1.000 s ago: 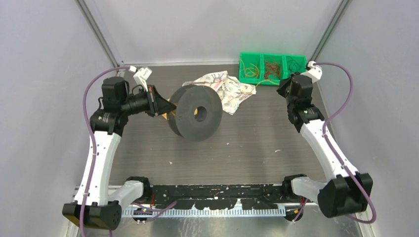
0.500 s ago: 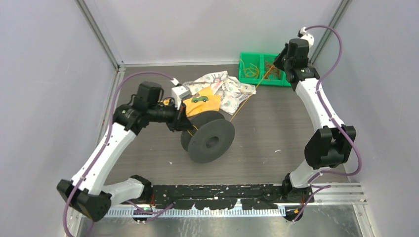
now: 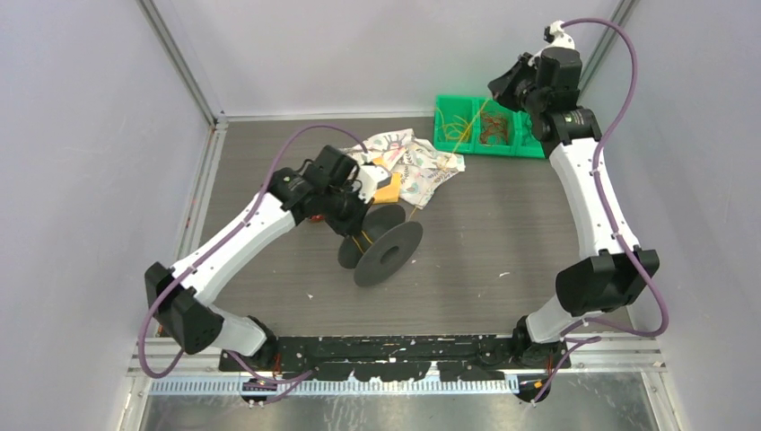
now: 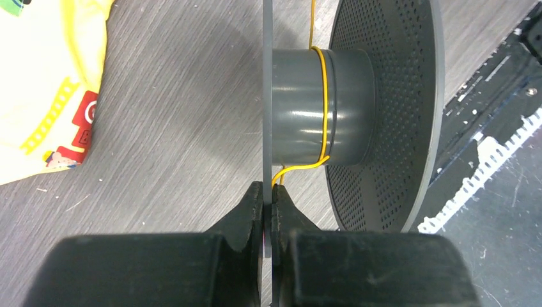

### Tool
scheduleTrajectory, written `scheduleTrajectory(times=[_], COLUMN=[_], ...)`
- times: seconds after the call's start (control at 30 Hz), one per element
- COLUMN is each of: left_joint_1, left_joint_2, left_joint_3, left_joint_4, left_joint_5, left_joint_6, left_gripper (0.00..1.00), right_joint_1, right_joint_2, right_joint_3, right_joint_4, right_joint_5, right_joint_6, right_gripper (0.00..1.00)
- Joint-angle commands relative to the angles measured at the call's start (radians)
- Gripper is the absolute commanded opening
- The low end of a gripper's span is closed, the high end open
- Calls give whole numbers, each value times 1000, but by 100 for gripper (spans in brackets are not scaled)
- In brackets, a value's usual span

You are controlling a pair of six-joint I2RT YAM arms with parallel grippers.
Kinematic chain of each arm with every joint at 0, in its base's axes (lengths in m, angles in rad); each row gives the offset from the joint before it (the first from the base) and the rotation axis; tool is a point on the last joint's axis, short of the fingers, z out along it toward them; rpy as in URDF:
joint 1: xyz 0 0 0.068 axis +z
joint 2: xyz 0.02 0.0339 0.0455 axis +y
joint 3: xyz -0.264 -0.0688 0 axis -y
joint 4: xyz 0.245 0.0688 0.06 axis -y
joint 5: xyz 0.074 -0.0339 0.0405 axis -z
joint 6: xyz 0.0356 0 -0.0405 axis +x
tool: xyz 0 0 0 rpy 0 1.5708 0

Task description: Wrap the cables

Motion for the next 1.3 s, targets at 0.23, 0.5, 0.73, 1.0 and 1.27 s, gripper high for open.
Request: scheduleTrajectory(times=[0.23, 0.5, 0.73, 1.0, 1.27], left_joint_1=[-67, -66, -66, -29, 54], left_joint_2=[113, 172, 223, 219, 167], left_joint_3=[177, 265, 310, 295, 222], left_joint_4=[65, 113, 124, 198, 272], left_joint_5=[-192, -221, -318, -352, -293], left_joint_6=[-208, -352, -478, -582, -675], left_gripper=[0, 1, 1, 0, 1], right_joint_1=[245, 386, 472, 529, 538], right_joint_2=[-199, -270, -282, -323, -350], right_joint_3=[-26, -76, -67, -92, -120], right_joint_4=[62, 77, 89, 77, 71], right_joint_5=[-102, -70, -80, -26, -33], right_joint_6=[82, 95, 102, 93, 96], right_gripper=[1, 1, 0, 1, 1])
